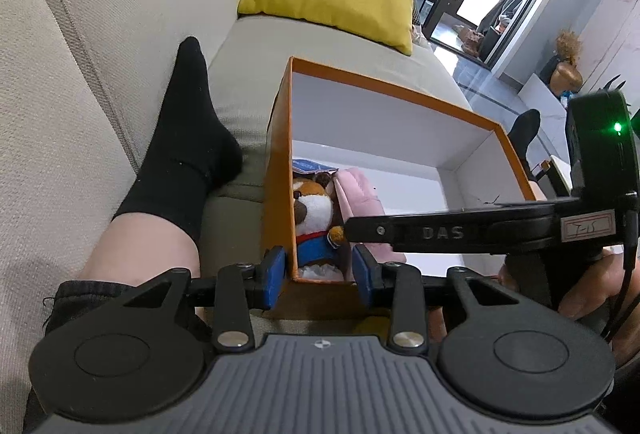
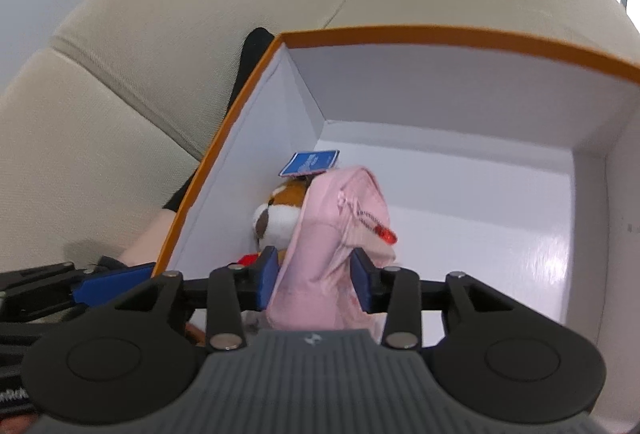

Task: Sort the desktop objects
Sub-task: 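Open both tools to release the fox and backpack inside the box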

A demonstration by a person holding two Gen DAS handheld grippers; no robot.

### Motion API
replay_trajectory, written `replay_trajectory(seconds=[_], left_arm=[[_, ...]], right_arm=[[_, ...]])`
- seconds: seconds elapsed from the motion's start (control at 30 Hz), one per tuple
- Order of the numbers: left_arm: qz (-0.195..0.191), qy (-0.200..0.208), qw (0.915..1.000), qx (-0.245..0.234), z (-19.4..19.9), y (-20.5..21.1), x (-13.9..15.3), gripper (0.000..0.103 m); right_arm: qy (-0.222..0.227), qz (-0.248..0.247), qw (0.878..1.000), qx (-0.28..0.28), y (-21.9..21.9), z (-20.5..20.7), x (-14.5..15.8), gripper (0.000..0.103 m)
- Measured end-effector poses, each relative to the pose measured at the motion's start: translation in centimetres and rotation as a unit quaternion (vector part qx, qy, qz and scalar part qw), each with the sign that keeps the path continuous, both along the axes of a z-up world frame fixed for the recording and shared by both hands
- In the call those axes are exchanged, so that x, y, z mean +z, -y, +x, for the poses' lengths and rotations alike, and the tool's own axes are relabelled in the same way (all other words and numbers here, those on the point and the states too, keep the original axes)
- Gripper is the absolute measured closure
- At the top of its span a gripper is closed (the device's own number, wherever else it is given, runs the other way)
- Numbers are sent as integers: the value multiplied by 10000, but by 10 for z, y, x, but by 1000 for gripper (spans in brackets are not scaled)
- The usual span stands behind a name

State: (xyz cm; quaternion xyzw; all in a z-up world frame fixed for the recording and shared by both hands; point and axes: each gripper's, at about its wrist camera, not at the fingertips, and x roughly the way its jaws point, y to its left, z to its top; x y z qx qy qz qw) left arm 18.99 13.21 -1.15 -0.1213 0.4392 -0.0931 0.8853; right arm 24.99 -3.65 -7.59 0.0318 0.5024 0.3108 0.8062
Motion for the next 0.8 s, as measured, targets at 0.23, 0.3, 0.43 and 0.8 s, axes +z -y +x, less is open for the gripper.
replay_trajectory(seconds=[0.23, 0.3, 0.43, 0.8], left_arm=[[-42, 53, 10000, 62, -4, -1, 5, 62], [-19, 60, 10000, 63, -4, -1, 5, 62], [13, 44, 9999, 90, -4, 1, 7, 62], [0, 102, 9999, 116, -7, 4, 13, 62]], right_arm=[[-91, 209, 9997, 16, 15, -10, 0, 68], [-115, 221, 9997, 43, 13, -7, -3, 71], [-117, 168, 9995, 224, -2, -4, -6, 75], [-47, 185, 9994, 272, 5, -7, -1, 68]])
